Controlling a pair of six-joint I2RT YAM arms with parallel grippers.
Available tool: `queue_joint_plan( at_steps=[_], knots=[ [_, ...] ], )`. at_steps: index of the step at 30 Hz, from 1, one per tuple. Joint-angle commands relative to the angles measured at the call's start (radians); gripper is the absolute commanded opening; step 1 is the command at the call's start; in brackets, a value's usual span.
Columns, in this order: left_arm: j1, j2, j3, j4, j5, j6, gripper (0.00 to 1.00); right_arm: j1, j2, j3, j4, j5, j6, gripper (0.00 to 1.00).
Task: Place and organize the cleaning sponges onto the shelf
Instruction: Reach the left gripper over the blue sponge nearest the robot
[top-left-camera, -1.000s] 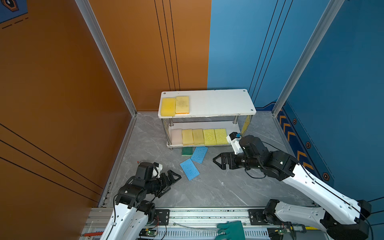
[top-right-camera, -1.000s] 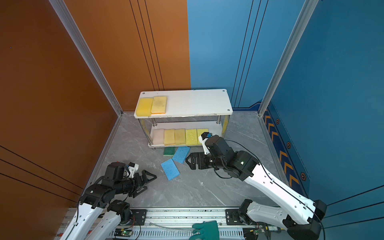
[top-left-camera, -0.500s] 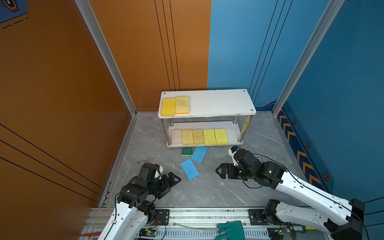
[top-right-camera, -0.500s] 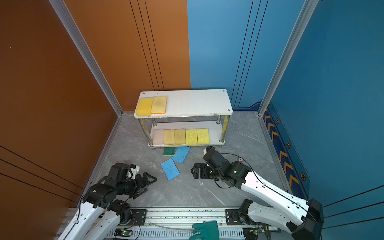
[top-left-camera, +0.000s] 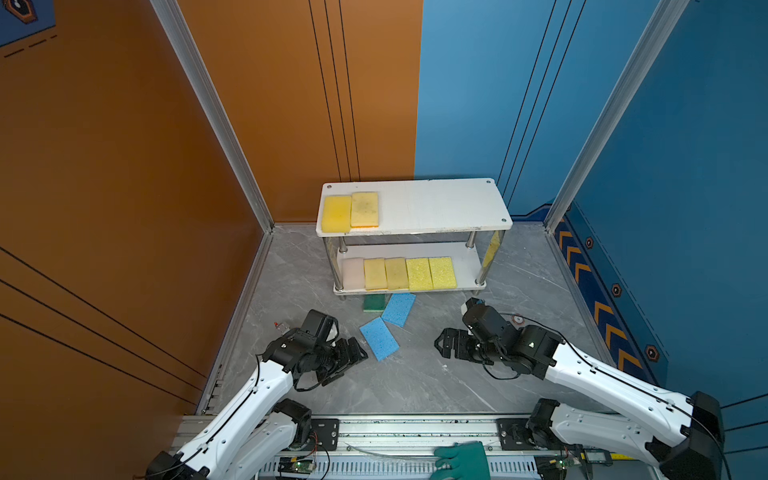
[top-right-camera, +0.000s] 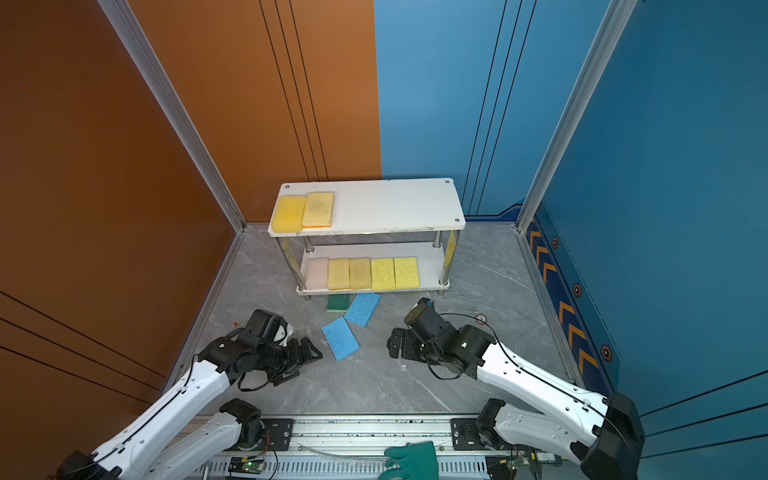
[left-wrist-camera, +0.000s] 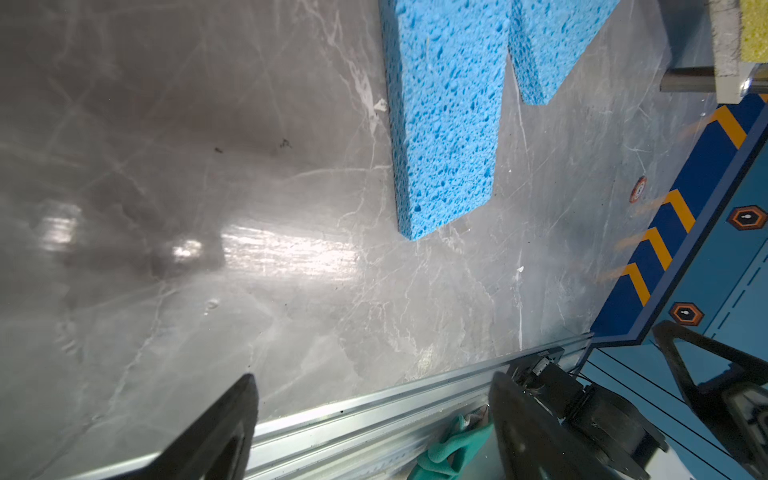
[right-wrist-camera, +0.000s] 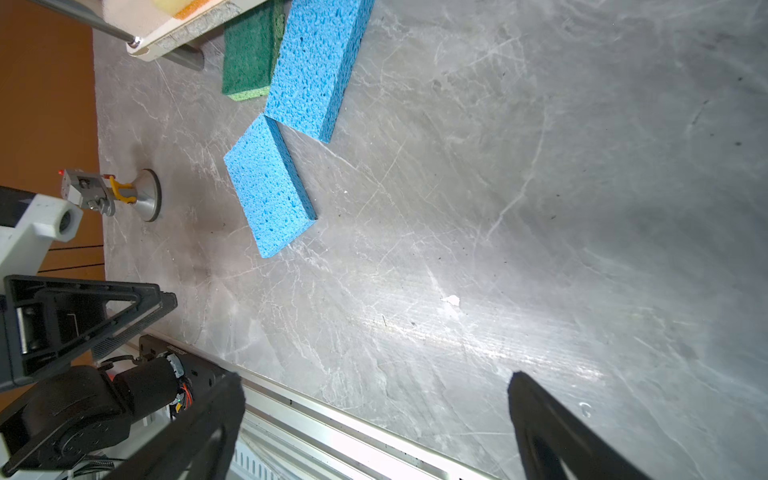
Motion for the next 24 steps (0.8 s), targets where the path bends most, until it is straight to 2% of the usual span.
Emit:
queue_joint_plan(
  at_steps=[1, 14, 20, 24],
  knots=[
    [-0.021, 0.056, 0.043, 0.064, -0.049, 0.039, 0.82, 0.005, 0.022, 0.008, 0.006, 0.02, 0.004, 1.0],
    [-0.066, 0.339, 0.158, 0.19, -0.095, 0.043, 0.77, -0.033, -0.024, -0.018, 0.004, 0.005, -0.009, 1.0],
    [-0.081, 0.412, 0.196, 0.206, -0.123, 0.042, 0.74, -0.075, -0.036, -0.02, 0.003, -0.022, -0.029, 1.0],
    [-0.082, 0.441, 0.204, 0.207, -0.129, 0.041, 0.68, -0.09, -0.034, -0.018, 0.003, -0.031, -0.04, 1.0]
  ],
)
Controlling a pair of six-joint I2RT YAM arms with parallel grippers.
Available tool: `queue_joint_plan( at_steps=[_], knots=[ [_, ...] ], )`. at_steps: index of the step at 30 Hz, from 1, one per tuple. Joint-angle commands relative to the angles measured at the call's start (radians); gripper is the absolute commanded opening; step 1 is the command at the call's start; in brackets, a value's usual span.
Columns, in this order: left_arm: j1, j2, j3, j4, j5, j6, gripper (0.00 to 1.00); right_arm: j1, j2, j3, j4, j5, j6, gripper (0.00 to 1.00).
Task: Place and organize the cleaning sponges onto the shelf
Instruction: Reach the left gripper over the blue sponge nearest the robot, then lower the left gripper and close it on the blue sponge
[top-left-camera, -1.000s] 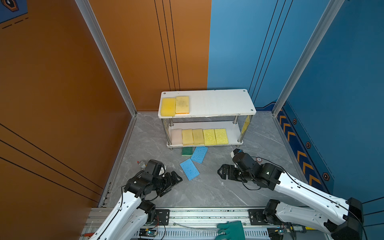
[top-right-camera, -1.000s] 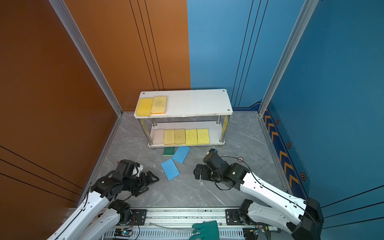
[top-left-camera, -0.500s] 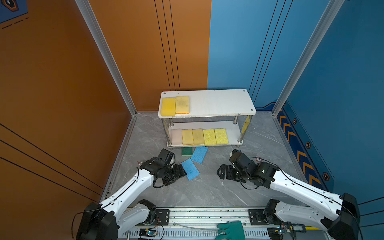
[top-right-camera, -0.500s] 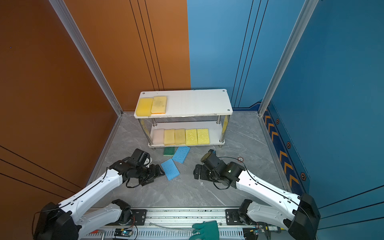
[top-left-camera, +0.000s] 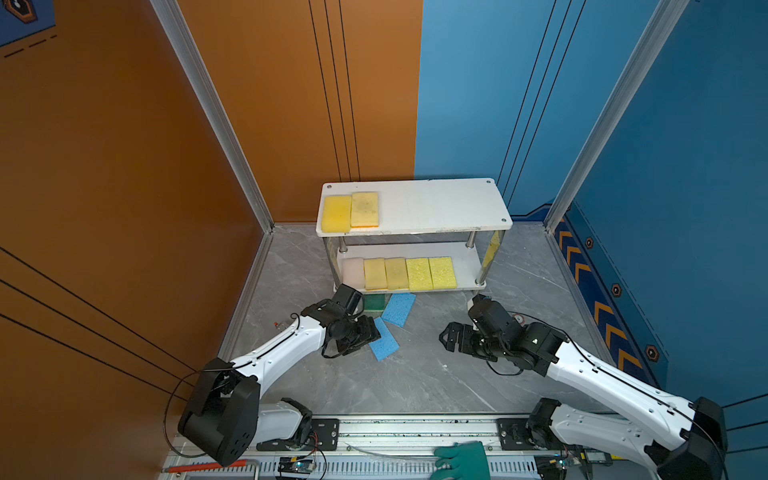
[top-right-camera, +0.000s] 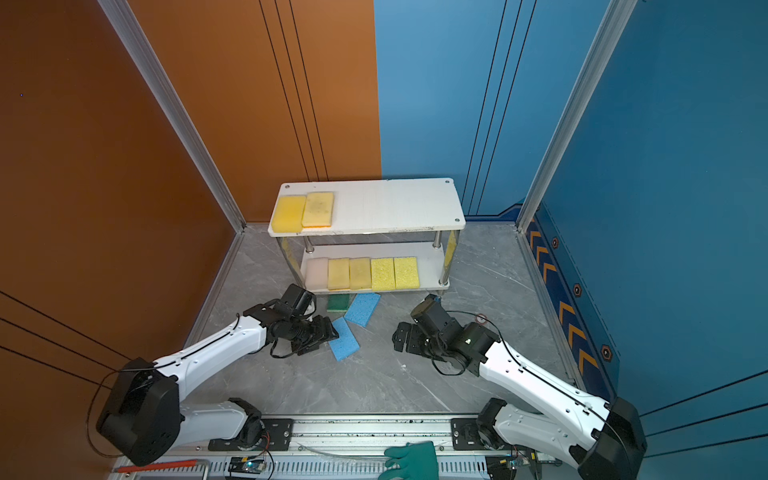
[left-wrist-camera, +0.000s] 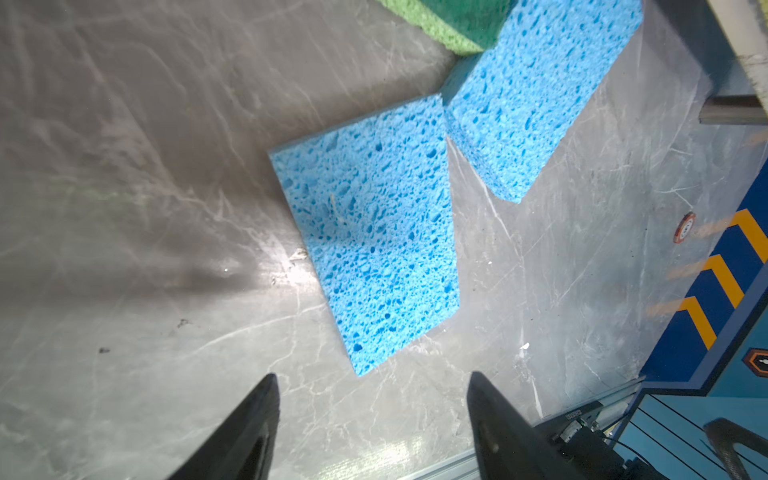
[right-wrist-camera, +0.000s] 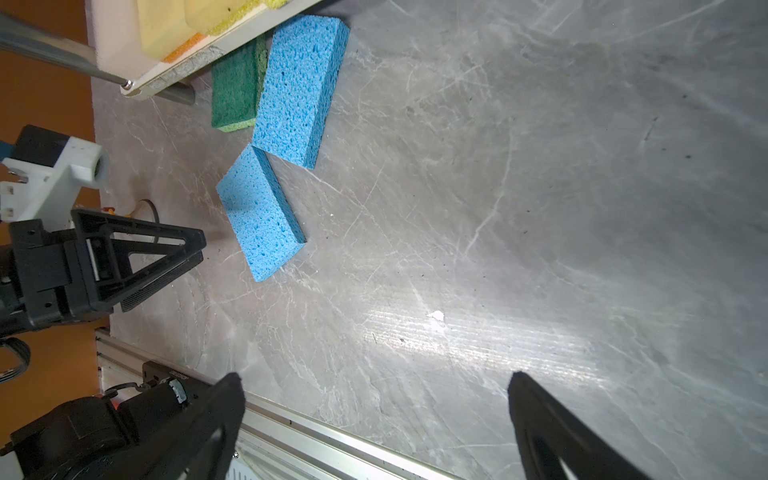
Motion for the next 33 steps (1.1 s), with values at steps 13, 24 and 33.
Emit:
queue_joint_plan(
  at_steps=[13, 24, 33],
  knots=[
    [-0.022, 0.106, 0.052, 0.012, -0.046, 0.003, 0.62, -0.04, -0.03, -0.03, 0.003, -0.037, -0.044, 1.0],
    [-0.027, 0.154, 0.066, 0.012, -0.062, 0.001, 0.55, -0.064, -0.026, -0.032, 0.004, -0.055, -0.058, 1.0],
    [-0.032, 0.2, 0.079, 0.014, -0.068, 0.007, 0.49, -0.077, -0.016, -0.03, 0.004, -0.067, -0.068, 1.0]
  ],
)
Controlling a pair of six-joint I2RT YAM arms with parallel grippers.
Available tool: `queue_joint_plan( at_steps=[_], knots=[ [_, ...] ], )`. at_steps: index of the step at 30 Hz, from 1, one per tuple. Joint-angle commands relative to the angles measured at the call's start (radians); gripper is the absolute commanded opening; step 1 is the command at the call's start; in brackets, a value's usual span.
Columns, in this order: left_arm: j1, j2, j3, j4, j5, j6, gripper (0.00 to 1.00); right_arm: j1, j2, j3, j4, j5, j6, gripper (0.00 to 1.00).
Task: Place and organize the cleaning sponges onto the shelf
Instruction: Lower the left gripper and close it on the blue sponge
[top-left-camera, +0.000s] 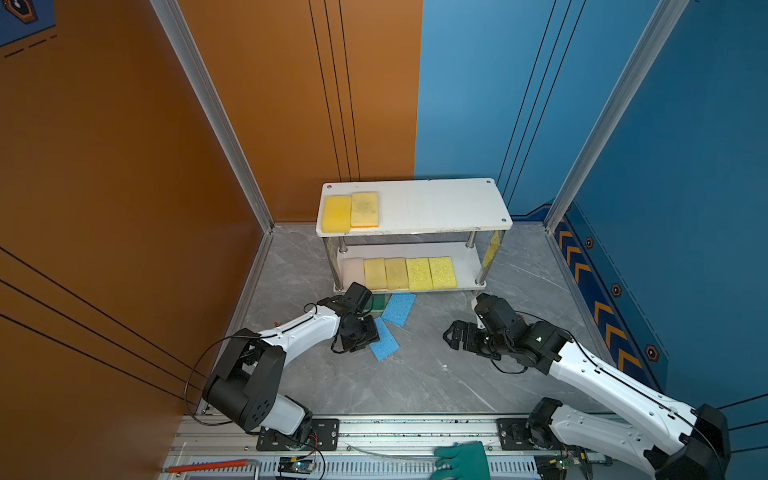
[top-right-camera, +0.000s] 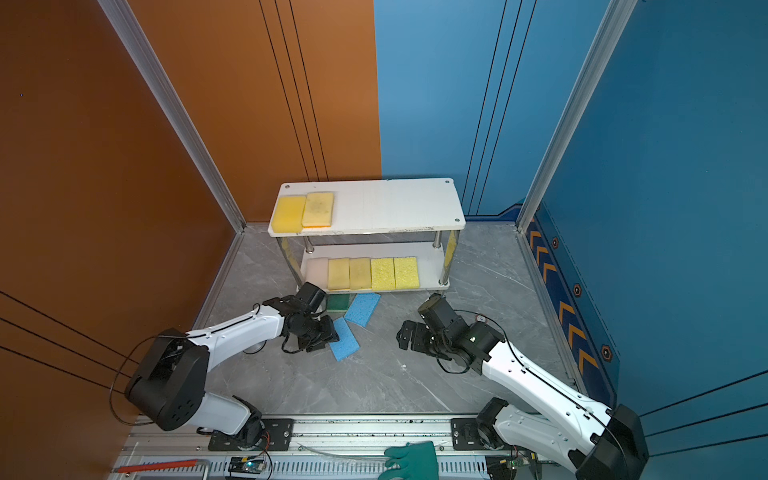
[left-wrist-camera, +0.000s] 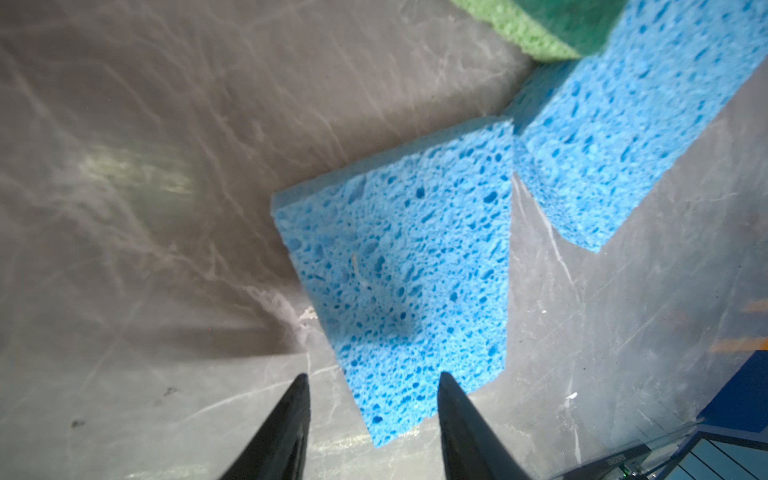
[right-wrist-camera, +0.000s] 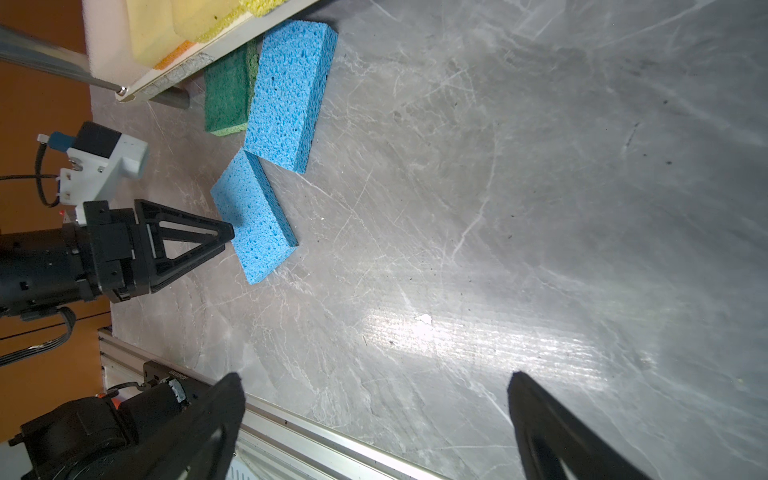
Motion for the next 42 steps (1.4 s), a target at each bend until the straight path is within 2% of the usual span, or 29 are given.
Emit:
queue_joint_plan(
  at_steps=[1, 21, 27, 35, 42],
  knots=[
    [-0.009, 0.021, 0.03, -0.005, -0.022, 0.01, 0.48, -0.008, 0.002, -0.01, 0.004, -0.016, -0.023, 1.0],
    [-0.013, 0.082, 0.023, -0.007, -0.002, 0.035, 0.27, -0.019, -0.021, -0.024, 0.002, -0.017, -0.014, 1.0],
    [-0.014, 0.091, 0.01, -0.007, 0.014, 0.04, 0.13, -0.019, -0.023, -0.024, 0.003, -0.013, -0.013, 1.0],
    [-0.015, 0.057, -0.02, -0.008, 0.038, 0.047, 0.0, -0.019, -0.02, -0.025, 0.004, -0.014, -0.015, 1.0],
    [-0.014, -0.018, -0.064, -0.013, 0.055, 0.036, 0.0, -0.019, -0.014, -0.022, 0.012, -0.017, -0.016, 1.0]
  ],
)
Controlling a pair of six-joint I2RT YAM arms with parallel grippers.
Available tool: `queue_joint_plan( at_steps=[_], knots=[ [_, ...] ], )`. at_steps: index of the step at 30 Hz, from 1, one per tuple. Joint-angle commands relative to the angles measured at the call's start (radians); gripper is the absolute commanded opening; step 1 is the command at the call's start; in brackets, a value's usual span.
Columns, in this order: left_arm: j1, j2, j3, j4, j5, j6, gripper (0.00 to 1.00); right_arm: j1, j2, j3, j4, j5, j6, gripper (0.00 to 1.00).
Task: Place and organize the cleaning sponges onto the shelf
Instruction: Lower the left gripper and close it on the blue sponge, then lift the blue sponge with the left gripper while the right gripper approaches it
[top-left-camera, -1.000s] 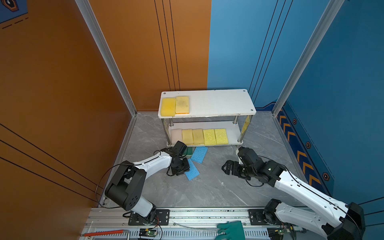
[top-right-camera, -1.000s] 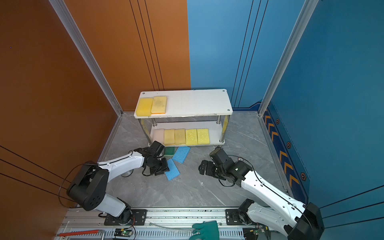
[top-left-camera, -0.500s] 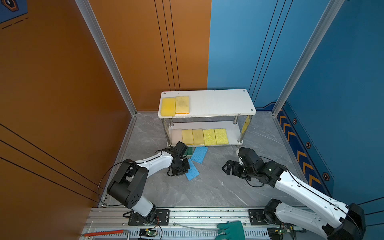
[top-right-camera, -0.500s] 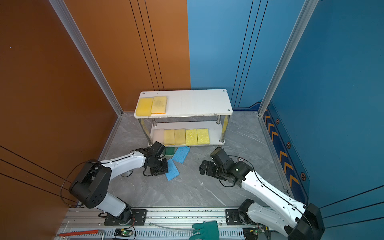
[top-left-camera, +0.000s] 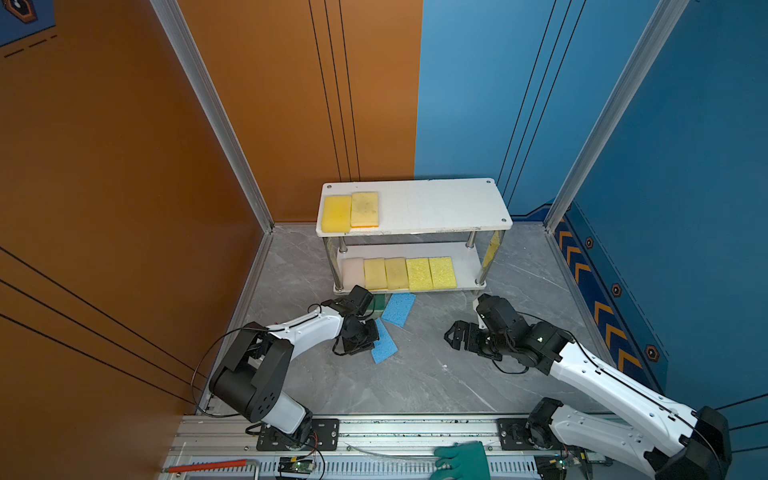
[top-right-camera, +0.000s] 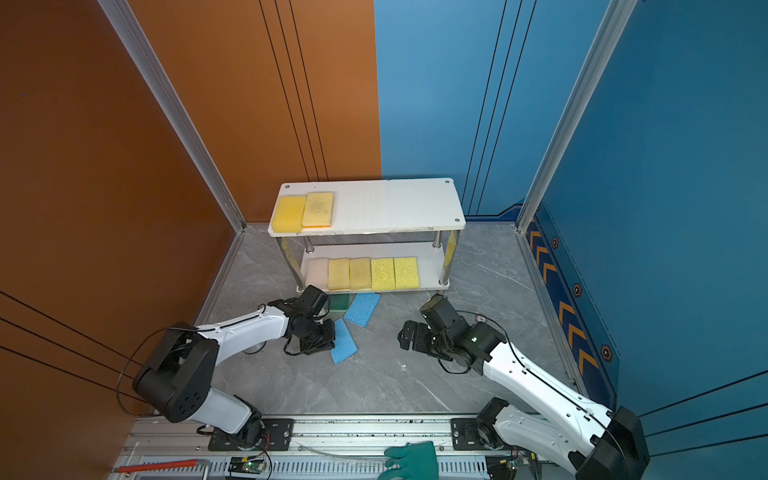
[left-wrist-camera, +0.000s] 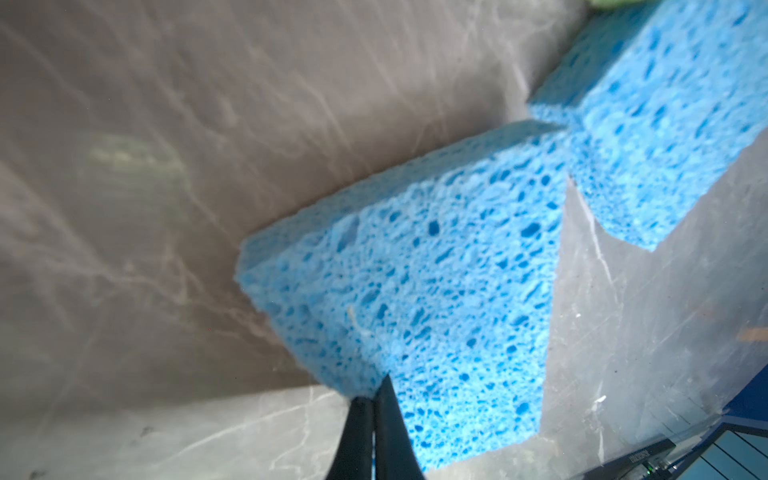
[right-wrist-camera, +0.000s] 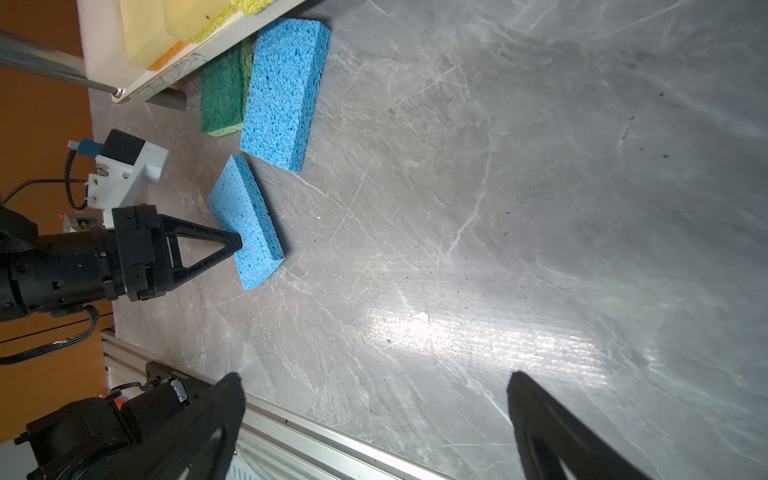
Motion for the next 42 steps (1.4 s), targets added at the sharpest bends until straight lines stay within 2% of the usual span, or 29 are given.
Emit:
queue_joint_plan(
  at_steps=[1, 9, 17, 23, 32, 42],
  knots=[
    [-0.01, -0.053, -0.034, -0.044, 0.033, 0.002, 0.0, -0.005, -0.003, -0.01, 0.013, -0.002, -0.016, 1.0],
    [-0.039, -0.22, -0.086, -0.044, 0.073, 0.011, 0.0, 0.001, -0.006, -0.021, 0.017, 0.0, -0.001, 1.0],
    [-0.064, -0.49, -0.201, -0.043, 0.082, -0.114, 0.0, 0.012, 0.014, -0.05, 0.064, -0.019, 0.035, 1.0],
    [-0.07, -0.664, -0.213, -0.043, 0.109, -0.172, 0.0, 0.026, 0.045, -0.02, 0.12, -0.059, 0.041, 0.99],
    [-0.079, -0.658, -0.073, -0.043, 0.165, -0.132, 0.0, 0.058, 0.064, 0.097, 0.279, -0.184, 0.059, 1.0],
    [-0.137, -0.57, 0.069, -0.043, 0.172, -0.082, 0.0, 0.161, 0.127, 0.258, 0.305, -0.243, 0.049, 0.97]
  ],
)
